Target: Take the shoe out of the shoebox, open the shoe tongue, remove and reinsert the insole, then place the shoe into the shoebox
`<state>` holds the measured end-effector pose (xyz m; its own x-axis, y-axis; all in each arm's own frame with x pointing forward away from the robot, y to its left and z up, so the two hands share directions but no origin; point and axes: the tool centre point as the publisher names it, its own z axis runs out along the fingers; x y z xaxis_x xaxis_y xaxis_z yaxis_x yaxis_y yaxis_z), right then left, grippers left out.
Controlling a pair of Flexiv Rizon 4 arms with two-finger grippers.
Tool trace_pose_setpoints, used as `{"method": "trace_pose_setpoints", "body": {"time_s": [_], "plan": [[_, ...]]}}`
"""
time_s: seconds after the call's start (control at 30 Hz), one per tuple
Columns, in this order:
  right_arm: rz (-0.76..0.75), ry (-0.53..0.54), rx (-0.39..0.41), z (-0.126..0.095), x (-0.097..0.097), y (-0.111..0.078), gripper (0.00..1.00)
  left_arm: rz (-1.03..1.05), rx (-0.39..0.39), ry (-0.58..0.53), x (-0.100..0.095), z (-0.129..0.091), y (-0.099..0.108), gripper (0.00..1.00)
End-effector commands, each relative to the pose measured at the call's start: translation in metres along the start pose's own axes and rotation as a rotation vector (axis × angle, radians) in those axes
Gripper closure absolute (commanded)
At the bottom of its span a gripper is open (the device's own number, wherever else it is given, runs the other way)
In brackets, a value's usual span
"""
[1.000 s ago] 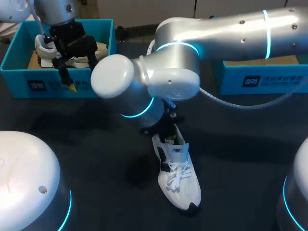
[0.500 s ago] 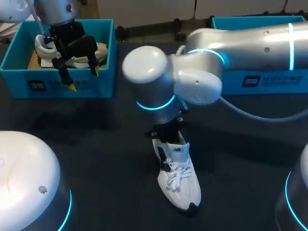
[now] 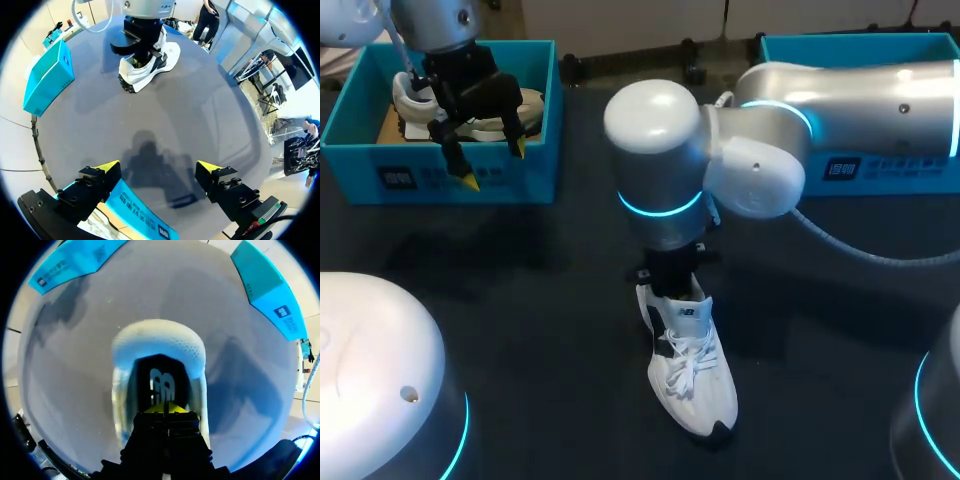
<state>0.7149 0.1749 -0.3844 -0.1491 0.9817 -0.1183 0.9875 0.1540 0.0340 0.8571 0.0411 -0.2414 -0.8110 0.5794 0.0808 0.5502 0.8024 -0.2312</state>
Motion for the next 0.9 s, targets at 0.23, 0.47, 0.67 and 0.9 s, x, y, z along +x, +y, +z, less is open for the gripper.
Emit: {"method": "trace_pose_setpoints", "body": {"time_s": [0.23, 0.47, 0.67, 0.9], "plan": [[-0.069, 0.009, 0.036, -0.02, -0.017, -0.001, 1.0, 0.001, 0.0, 0.002, -0.001, 0.0, 0.001, 0.0], [-0.145, 0.093, 0.059, -0.019, -0.017, -0.004, 0.8, 0.001, 0.0, 0.002, -0.001, 0.0, 0.001, 0.0], [-0.142, 0.104, 0.09, -0.021, -0.016, -0.013, 0.71, 0.001, 0.0, 0.002, -0.001, 0.0, 0.001, 0.0], [-0.135, 0.089, 0.102, -0.027, -0.009, -0.023, 0.52, 0.001, 0.0, 0.002, -0.001, 0.0, 0.001, 0.0]]}}
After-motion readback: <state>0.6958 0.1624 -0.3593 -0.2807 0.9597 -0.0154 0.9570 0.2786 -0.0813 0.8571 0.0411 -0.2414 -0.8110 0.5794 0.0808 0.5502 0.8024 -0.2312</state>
